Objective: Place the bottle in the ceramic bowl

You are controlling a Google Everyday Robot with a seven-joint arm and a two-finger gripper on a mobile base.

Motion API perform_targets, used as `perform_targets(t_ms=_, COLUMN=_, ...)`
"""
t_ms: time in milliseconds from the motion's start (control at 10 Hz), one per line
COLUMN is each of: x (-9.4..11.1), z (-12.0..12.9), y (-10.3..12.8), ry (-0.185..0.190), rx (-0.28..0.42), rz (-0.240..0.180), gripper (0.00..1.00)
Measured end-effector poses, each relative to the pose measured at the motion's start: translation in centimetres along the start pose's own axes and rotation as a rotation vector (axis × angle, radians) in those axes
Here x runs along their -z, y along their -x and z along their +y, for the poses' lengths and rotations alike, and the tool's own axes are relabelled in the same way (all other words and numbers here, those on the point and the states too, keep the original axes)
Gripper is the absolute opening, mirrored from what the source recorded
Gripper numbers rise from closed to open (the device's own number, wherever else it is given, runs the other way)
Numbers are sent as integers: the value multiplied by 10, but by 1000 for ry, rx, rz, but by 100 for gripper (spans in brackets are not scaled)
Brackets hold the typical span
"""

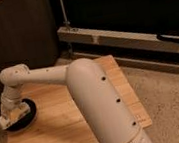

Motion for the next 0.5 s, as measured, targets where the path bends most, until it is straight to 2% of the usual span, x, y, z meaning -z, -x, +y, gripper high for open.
perform_targets(t_ms=200, x=0, z=0, y=0, ry=0, rx=0, rz=-1, gripper=46)
perform_targets(t_ms=500, x=0, z=0, y=0, ry=0, rx=0, rz=-1, gripper=76)
